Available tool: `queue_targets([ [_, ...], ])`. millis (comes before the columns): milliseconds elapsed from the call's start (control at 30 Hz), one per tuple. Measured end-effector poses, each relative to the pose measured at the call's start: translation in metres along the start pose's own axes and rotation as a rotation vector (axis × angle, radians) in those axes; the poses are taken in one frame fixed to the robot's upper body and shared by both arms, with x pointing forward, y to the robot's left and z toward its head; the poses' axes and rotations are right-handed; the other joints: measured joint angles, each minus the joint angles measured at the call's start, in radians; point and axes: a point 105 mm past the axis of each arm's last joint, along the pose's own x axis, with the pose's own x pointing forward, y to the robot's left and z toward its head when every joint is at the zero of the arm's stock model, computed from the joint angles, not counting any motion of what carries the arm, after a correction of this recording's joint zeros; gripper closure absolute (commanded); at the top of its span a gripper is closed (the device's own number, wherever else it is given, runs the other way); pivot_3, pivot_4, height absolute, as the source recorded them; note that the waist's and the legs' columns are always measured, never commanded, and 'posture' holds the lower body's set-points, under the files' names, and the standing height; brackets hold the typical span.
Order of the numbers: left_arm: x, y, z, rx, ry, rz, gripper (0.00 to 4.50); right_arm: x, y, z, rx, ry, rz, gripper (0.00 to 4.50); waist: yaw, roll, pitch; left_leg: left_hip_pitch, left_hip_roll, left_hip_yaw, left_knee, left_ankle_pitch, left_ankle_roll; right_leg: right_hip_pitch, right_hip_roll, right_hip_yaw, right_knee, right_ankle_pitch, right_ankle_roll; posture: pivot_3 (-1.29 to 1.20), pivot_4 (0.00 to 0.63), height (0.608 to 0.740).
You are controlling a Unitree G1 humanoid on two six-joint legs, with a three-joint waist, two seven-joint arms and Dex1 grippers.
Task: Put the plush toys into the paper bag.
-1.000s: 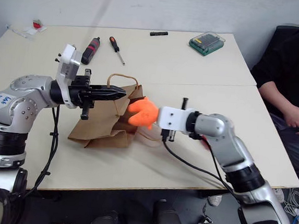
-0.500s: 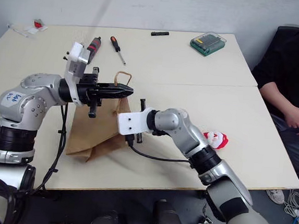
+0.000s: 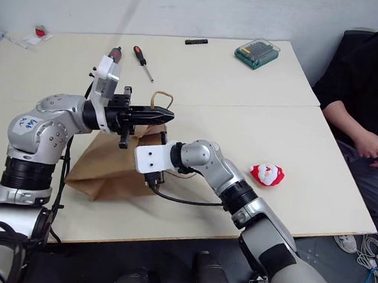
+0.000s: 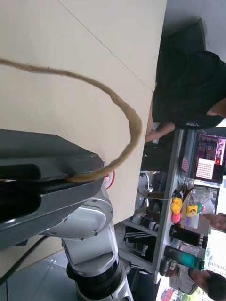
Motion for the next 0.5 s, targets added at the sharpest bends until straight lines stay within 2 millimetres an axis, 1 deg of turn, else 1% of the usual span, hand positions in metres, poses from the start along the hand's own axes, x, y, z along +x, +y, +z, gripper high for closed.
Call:
queue_targets([
  [67,-0.001,0.000,0.000,0.003,0.005,0.002,4.50,-0.006,-0.004,-0.002,0.002,0.005,-0.023,1.68,0.000,0.000,0.000,0.000,0.000,0.000,0.000,0.000,0.000,0.000,0.000,0.000,0.000,0.000,0.000,0.00,0.150,0.740],
  [133,-0.007,0.001,0.002,0.005,0.018,0.016,4.50,-0.018,-0.004,-0.001,0.022,-0.008,-0.055,1.00,0.001,0.000,0.000,0.000,0.000,-0.001,0.000,0.000,0.000,0.000,0.000,0.000,0.000,0.000,0.000,0.00,0.150,0.740],
  [200,-0.014,-0.001,0.005,-0.025,0.009,0.020,4.50,-0.036,0.000,-0.001,0.093,-0.018,-0.085,0.22,0.005,0.000,0.000,-0.001,0.000,-0.002,-0.001,0.000,0.000,0.000,0.000,-0.001,-0.001,0.000,0.000,0.00,0.150,0.740],
  [233,-0.021,-0.001,0.007,-0.046,-0.001,0.035,4.50,-0.045,0.004,-0.004,0.137,-0.013,-0.100,0.03,0.005,0.000,0.000,-0.001,0.000,-0.002,0.000,0.000,0.000,0.000,-0.001,-0.001,-0.001,0.000,0.000,0.00,0.150,0.740],
  [367,-0.040,-0.002,0.014,-0.135,-0.052,0.075,4.50,-0.087,0.018,-0.017,0.279,0.067,-0.202,0.03,0.013,0.000,0.000,-0.001,0.000,-0.003,0.000,0.000,0.000,0.000,-0.001,-0.001,-0.001,0.000,0.000,0.00,0.150,0.740],
  [433,-0.050,-0.005,0.012,-0.161,-0.048,0.101,4.50,-0.116,0.027,-0.018,0.360,0.106,-0.290,0.03,0.024,0.000,0.000,-0.001,0.000,-0.003,0.000,0.000,0.000,0.000,0.000,0.000,-0.002,-0.001,0.000,0.00,0.150,0.740],
  [467,-0.051,-0.007,0.011,-0.169,-0.041,0.100,4.50,-0.128,0.029,-0.018,0.398,0.120,-0.335,0.03,0.027,0.000,0.000,-0.001,-0.001,-0.003,0.000,0.000,-0.001,0.000,-0.001,0.000,-0.005,-0.001,0.001,0.00,0.150,0.740],
  [500,-0.052,-0.010,0.010,-0.179,-0.034,0.089,4.50,-0.147,0.032,-0.015,0.461,0.135,-0.406,0.03,0.031,0.000,0.000,-0.001,-0.001,-0.003,0.000,0.000,-0.001,0.000,-0.001,0.000,-0.005,-0.001,0.001,0.00,0.150,0.740],
])
